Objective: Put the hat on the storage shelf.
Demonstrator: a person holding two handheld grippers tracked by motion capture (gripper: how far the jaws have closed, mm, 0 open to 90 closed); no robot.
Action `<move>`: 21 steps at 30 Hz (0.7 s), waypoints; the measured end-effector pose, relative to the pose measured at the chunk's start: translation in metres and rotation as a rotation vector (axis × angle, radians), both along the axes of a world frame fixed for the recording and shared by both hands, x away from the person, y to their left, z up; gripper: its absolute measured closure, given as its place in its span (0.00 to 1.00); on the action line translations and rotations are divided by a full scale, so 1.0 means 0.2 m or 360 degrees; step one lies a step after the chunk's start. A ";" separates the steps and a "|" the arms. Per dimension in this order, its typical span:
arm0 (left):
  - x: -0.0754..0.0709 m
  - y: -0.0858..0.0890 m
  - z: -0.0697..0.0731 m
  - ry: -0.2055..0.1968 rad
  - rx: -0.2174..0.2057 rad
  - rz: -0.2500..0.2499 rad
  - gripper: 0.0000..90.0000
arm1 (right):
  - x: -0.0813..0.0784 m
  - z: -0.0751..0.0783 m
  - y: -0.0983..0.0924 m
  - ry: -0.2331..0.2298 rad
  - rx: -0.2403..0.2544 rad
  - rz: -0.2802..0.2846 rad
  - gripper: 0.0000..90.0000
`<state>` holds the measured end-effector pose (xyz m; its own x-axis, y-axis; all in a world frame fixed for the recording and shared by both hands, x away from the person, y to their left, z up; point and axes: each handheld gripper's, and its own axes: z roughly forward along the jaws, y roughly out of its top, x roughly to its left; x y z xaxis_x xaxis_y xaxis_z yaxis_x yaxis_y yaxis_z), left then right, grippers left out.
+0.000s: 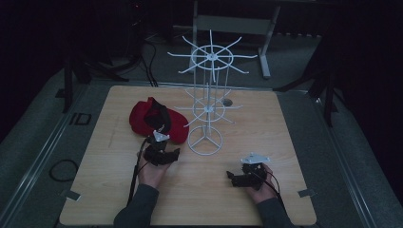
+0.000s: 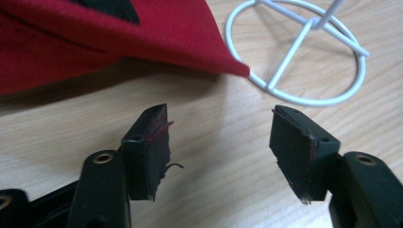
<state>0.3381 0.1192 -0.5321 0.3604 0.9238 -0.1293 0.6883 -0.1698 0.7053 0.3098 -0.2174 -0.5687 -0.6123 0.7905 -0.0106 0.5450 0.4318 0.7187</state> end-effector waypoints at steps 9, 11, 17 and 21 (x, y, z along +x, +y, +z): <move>0.08 -0.03 0.00 0.0028 -0.0115 0.0105 0.44 | 0.00 0.00 0.00 0.0000 0.0000 0.0000 0.14; 0.09 -0.03 0.01 0.0037 -0.0142 0.0137 0.44 | 0.00 0.00 0.00 0.0000 0.0000 0.0000 0.14; 0.12 0.01 0.01 0.0058 -0.0208 0.0167 0.44 | 0.00 0.00 0.00 0.0001 0.0000 0.0000 0.14; 0.13 0.04 0.01 0.0067 -0.0206 0.0182 0.46 | 0.00 0.00 0.00 0.0000 0.0000 0.0000 0.14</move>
<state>0.3639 0.1273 -0.5297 0.2459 0.9330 -0.2627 0.7271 0.0017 0.6866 0.3098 -0.2174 -0.5687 -0.6121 0.7907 -0.0105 0.5453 0.4317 0.7185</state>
